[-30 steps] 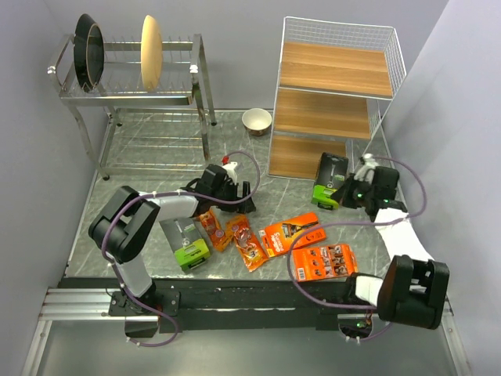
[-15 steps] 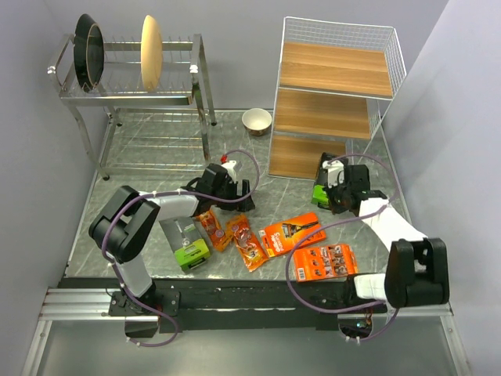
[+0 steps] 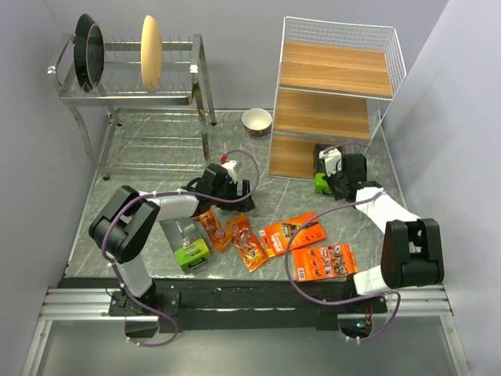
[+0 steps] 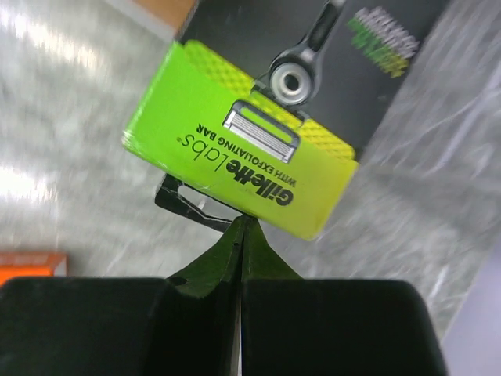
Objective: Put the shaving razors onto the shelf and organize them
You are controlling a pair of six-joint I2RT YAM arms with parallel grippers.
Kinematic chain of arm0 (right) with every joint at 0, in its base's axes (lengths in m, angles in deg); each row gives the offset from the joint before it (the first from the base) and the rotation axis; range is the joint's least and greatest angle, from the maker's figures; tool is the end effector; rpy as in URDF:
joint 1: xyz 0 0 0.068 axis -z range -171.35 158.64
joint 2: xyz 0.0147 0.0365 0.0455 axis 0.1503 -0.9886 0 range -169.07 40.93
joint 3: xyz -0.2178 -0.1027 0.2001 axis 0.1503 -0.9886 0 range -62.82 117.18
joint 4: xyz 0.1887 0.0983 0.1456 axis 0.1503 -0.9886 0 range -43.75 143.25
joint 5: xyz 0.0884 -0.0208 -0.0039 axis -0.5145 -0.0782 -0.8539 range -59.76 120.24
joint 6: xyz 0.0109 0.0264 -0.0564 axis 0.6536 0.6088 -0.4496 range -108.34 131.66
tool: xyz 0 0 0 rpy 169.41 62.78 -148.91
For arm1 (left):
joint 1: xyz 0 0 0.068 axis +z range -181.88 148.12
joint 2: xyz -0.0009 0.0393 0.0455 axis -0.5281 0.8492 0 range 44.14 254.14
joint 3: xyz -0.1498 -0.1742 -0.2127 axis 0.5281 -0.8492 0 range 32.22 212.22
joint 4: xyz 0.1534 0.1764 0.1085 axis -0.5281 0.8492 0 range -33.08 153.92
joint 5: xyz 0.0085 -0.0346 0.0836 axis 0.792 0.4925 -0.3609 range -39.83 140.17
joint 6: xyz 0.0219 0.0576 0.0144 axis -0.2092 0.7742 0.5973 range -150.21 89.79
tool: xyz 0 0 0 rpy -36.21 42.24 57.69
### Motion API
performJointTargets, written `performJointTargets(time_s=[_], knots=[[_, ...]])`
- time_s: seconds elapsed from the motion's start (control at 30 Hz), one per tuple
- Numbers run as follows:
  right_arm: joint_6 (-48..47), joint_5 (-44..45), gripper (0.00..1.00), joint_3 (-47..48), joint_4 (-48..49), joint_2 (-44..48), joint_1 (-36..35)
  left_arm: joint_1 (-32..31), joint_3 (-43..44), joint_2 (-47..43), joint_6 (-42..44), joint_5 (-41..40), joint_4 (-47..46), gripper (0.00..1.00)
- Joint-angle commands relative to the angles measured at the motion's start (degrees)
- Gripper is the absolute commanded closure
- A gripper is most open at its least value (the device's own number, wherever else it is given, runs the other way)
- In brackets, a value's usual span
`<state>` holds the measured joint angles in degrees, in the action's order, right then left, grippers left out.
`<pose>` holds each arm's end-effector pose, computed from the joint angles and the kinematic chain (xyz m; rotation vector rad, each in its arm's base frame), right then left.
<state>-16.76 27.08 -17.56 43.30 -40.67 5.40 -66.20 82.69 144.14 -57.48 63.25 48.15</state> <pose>0.2892 0.0191 0.2327 -0.6752 2.2842 -0.1441 0.2969 -0.2161 0.1907 0.2728 2.3820 -0.7974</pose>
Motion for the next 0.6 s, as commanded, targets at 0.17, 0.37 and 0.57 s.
performJointTargets(time_s=[0.17, 0.37, 0.57], knots=[[-1.0, 1.1, 1.0, 5.3, 9.2, -4.5, -0.8, -0.7, 0.1, 0.4, 1.5, -2.3, 2.4, 0.07], [-3.2, -2.5, 1.0, 2.9, 9.2, 0.3, -1.1, -1.0, -0.6, -0.7, 2.2, -2.4, 2.4, 0.07], [-7.7, -5.5, 1.0, -3.4, 13.5, 9.5, -7.6, -1.0, -1.7, -1.8, 2.5, -2.3, 1.9, 0.07]])
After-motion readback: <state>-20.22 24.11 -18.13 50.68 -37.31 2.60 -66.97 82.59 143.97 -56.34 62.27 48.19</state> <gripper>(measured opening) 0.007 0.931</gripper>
